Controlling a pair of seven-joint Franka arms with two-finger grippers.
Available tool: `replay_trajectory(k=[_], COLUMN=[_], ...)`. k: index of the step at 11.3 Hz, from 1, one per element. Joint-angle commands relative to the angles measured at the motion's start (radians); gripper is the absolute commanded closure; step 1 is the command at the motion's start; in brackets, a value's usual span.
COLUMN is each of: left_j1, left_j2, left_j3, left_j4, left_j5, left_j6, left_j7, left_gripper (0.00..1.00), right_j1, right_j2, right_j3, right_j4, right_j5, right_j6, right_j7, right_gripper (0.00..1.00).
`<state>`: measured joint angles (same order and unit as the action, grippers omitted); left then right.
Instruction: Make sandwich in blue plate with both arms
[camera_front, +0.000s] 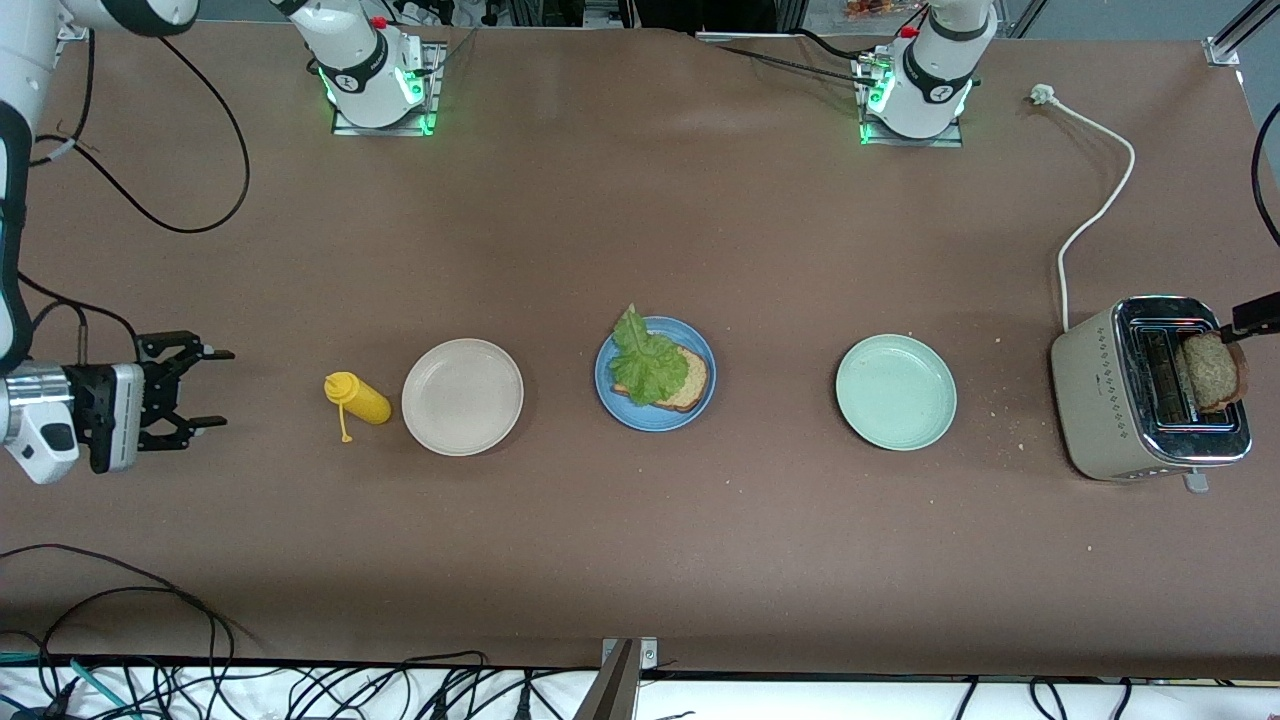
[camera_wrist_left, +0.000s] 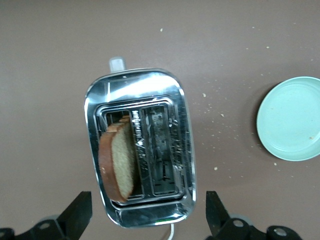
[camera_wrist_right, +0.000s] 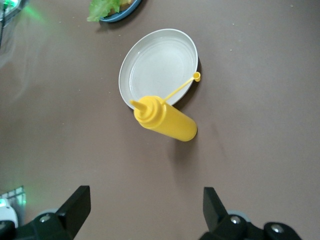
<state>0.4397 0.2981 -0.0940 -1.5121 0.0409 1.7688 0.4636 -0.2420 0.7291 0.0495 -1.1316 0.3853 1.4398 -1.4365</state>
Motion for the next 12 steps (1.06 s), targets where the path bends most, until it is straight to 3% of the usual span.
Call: replay_trajectory(k=[1,3,4,5,6,7,8,9,10,12], left_j1=[0.091,0.134,0.14,0.142,0.151,0.154,0.155,0.155,0.155,0.155], left_j2=[0.096,0.143,0.163,0.18,0.187,0.188,0.19,0.19,0.188,0.182], left_j3=[-0.013,-0.012,-0.013,-0.013,-0.013,-0.013,-0.013,-0.013,-0.013,-0.013], left_j4=[0.029,0.026,0.023,0.023,0.017,0.015,0.015,0.02,0.023,0.029], left_j5=[-0.064,-0.123,-0.133,-0.153,-0.159,-0.159,-0.159,-0.159,-0.159,-0.157], left_j6=[0.095,0.104,0.104,0.103,0.1,0.092,0.087,0.061,0.054,0.041], left_j7=[0.117,0.165,0.164,0.162,0.15,0.132,0.088,0.063,0.058,0.056], left_gripper=[0.0,0.0,0.06,0.17,0.34,0.6,0.78,0.96,1.0,1.0], right_j1=[0.044,0.066,0.098,0.13,0.156,0.177,0.205,0.261,0.35,0.383], right_j2=[-0.176,-0.241,-0.29,-0.339,-0.383,-0.439,-0.495,-0.558,-0.601,-0.634], right_j3=[-0.01,-0.01,-0.01,-0.01,-0.01,-0.013,-0.023,-0.063,-0.126,-0.138], right_j4=[-0.151,-0.171,-0.192,-0.201,-0.211,-0.244,-0.284,-0.328,-0.345,-0.353], right_j5=[-0.091,-0.106,-0.144,-0.187,-0.212,-0.23,-0.249,-0.266,-0.292,-0.341], right_j6=[0.039,0.04,0.045,0.06,0.062,0.06,0.062,0.062,0.06,0.054], right_j7=[0.213,0.371,0.465,0.582,0.69,0.793,0.885,0.989,1.083,1.169], right_gripper=[0.0,0.0,0.0,0.0,0.0,0.0,0.0,0.0,0.0,0.0])
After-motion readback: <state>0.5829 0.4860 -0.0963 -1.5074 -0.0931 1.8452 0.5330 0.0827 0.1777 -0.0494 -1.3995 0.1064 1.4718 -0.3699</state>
